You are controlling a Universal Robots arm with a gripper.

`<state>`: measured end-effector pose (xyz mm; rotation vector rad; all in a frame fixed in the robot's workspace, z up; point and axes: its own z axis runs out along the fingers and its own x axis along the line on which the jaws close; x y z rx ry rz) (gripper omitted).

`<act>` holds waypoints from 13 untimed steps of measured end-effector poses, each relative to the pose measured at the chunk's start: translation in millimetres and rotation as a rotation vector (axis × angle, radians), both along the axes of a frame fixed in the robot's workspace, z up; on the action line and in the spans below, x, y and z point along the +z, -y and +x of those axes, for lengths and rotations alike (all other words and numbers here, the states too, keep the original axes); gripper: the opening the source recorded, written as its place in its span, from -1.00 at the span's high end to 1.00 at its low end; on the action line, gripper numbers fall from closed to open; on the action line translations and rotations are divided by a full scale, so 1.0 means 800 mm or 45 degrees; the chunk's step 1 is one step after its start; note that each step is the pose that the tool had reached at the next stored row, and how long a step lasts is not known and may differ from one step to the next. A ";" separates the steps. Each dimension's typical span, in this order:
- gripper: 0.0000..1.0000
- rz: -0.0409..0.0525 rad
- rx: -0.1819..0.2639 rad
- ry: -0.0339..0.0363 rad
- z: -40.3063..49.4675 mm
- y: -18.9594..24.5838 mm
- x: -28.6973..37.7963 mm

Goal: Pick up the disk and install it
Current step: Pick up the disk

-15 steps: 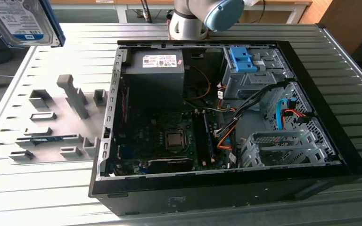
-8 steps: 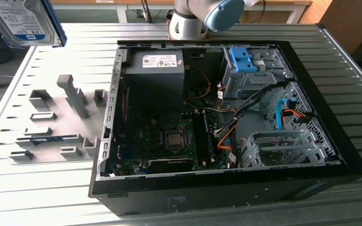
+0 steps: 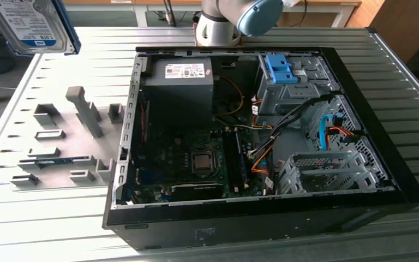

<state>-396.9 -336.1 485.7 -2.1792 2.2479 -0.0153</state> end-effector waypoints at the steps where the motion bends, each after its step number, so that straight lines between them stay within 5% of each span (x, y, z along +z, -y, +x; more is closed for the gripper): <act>1: 0.27 0.000 0.000 -0.0002 0.001 0.0000 0.0001; 13: 0.27 0.000 0.000 0.0000 0.022 0.0000 0.0000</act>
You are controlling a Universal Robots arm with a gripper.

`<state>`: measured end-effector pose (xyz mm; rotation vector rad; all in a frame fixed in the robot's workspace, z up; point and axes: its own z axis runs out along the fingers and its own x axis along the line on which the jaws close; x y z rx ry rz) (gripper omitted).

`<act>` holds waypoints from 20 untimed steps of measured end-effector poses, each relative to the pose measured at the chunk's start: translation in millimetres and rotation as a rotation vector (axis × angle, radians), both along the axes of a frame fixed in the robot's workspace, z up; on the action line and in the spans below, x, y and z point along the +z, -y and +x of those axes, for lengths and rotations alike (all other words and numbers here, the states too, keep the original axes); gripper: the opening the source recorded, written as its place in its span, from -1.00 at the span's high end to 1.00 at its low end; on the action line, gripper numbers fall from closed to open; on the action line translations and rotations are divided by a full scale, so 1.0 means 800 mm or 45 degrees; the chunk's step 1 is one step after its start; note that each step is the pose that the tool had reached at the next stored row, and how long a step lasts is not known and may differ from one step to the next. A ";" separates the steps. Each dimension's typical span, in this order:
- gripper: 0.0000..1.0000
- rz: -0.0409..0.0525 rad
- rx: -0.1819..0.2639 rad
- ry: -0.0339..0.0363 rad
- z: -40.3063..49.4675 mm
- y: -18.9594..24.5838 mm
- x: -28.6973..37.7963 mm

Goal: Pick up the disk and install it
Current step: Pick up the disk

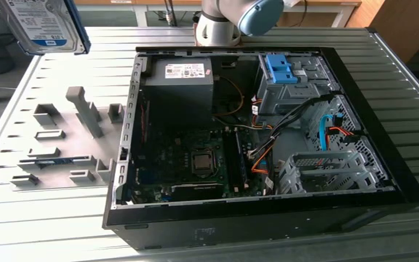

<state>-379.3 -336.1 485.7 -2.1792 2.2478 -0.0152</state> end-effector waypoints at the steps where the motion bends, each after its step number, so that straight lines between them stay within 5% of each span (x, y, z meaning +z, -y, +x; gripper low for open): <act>1: 0.27 0.000 0.000 0.0000 0.002 0.0000 0.0000; 20: 0.27 0.000 0.000 -0.0001 0.033 0.0000 0.0001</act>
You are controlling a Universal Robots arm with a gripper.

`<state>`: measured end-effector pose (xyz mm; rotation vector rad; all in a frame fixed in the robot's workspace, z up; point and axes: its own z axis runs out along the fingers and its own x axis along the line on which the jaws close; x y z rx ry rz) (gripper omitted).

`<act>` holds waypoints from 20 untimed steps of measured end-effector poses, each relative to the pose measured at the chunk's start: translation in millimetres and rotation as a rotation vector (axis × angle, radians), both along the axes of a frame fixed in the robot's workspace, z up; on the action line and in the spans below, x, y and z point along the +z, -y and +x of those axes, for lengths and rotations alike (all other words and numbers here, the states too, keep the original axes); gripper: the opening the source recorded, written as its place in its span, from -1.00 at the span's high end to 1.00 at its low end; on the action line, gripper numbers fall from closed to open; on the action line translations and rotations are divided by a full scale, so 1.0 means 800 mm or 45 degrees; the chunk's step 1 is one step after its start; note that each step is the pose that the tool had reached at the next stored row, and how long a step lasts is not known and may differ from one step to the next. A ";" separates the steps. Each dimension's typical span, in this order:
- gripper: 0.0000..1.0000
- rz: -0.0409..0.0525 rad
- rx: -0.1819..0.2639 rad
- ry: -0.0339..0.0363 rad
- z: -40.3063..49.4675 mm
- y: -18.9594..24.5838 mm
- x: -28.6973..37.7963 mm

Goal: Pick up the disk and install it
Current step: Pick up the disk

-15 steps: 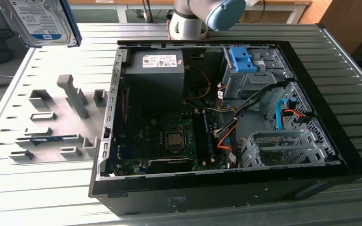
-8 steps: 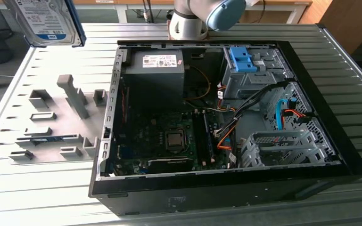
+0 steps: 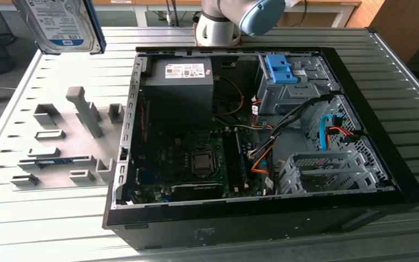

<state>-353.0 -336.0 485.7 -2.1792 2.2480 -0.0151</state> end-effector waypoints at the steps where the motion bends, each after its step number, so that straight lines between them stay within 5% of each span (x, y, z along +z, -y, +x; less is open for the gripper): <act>1: 0.27 0.000 0.000 0.0000 0.002 0.0000 0.0000; 12: 0.27 0.000 0.000 0.0001 0.007 0.0008 0.0000; 20: 0.27 0.000 0.000 0.0001 0.006 0.0193 -0.0001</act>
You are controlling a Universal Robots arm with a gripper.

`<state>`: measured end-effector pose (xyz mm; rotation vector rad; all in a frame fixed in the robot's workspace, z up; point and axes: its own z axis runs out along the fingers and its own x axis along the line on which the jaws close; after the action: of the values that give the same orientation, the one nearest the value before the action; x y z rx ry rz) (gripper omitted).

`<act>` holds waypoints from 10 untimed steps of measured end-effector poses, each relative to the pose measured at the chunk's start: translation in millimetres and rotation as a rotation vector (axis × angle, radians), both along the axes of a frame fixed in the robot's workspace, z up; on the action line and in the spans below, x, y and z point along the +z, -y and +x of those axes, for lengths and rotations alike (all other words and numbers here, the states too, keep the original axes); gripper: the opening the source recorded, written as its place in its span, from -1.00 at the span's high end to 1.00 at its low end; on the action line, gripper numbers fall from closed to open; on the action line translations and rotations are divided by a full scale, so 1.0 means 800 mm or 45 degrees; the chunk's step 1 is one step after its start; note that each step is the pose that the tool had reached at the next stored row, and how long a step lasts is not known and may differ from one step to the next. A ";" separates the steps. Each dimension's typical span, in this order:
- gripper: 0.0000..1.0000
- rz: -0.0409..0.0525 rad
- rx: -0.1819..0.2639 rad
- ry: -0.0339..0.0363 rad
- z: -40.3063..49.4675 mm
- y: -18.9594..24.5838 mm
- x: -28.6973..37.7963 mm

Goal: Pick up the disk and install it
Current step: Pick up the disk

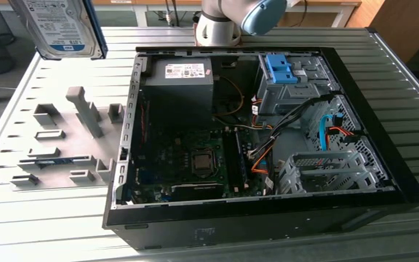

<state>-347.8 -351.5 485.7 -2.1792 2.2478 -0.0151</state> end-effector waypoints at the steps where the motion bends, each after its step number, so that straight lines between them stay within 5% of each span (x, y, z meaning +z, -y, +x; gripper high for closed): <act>1: 0.27 0.000 0.000 0.0001 0.000 0.0024 0.0000; 5: 0.27 -0.001 0.000 0.0000 0.000 0.0086 0.0000; 10: 0.27 -0.001 0.000 -0.0001 0.003 0.0098 0.0000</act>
<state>-345.6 -359.3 485.7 -2.1794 2.2482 -0.0156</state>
